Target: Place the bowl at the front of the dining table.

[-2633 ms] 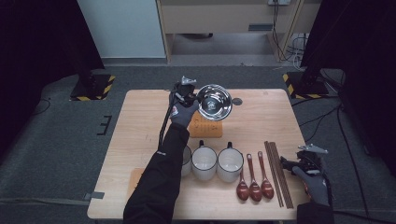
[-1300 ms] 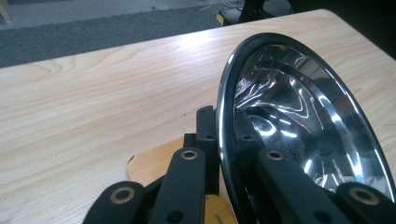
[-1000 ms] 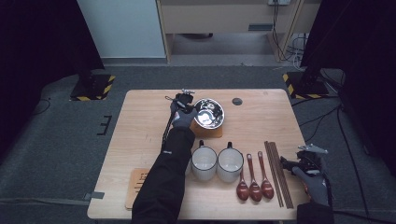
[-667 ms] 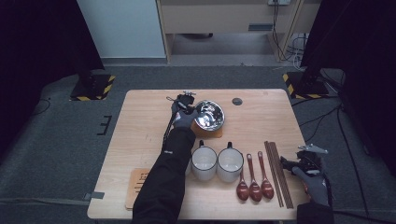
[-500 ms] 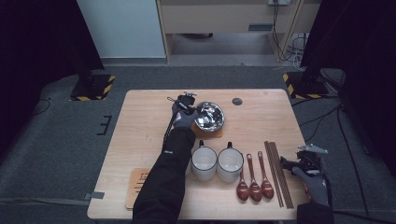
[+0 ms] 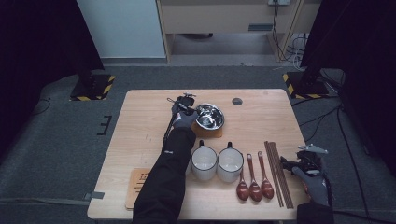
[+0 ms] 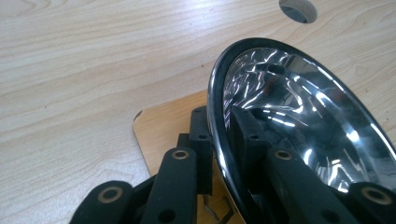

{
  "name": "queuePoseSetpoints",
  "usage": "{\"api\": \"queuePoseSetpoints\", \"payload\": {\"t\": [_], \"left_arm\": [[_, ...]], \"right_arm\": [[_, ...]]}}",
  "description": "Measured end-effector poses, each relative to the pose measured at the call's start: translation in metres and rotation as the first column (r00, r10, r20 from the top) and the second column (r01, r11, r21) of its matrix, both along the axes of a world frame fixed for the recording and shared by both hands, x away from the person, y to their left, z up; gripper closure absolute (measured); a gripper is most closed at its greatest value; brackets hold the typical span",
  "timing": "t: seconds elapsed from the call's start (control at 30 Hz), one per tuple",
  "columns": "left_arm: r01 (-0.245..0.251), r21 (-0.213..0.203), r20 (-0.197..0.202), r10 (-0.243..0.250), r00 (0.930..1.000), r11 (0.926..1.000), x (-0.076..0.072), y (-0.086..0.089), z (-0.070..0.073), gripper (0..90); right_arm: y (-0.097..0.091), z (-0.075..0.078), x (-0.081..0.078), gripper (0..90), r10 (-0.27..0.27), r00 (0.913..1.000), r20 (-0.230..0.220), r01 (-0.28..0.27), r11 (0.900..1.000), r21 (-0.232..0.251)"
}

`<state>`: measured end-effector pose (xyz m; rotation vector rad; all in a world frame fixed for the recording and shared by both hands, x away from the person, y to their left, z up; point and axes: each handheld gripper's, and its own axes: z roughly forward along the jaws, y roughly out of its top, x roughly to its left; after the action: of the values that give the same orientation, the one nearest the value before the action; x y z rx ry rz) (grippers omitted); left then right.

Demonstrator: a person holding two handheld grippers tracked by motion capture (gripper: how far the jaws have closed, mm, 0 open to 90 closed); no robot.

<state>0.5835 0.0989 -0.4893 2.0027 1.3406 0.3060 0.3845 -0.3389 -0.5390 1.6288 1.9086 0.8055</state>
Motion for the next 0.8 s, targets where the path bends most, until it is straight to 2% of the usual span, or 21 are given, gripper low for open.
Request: {"api": "queuePoseSetpoints", "payload": {"t": [0.17, 0.53, 0.8], "left_arm": [[-0.007, 0.036, -0.015, 0.007, 0.9999, 0.9993, 0.0002, -0.0005, -0.0028, 74.9], [-0.022, 0.055, -0.061, 0.025, 0.9978, 0.9982, 0.0014, 0.0014, -0.0081, 72.3], [-0.013, 0.088, -0.054, 0.018, 0.9984, 0.9960, 0.0010, 0.0011, -0.0095, 64.5]], "right_arm": [[0.0000, 0.0000, 0.0000, 4.3, 0.000, 1.0000, 0.000, 0.000, 1.0000, 0.000], [0.0000, 0.0000, 0.0000, 4.3, 0.000, 1.0000, 0.000, 0.000, 1.0000, 0.000], [0.0001, 0.0000, 0.0000, 4.3, -0.001, 1.0000, 0.001, 0.001, 1.0000, 0.000]]}}
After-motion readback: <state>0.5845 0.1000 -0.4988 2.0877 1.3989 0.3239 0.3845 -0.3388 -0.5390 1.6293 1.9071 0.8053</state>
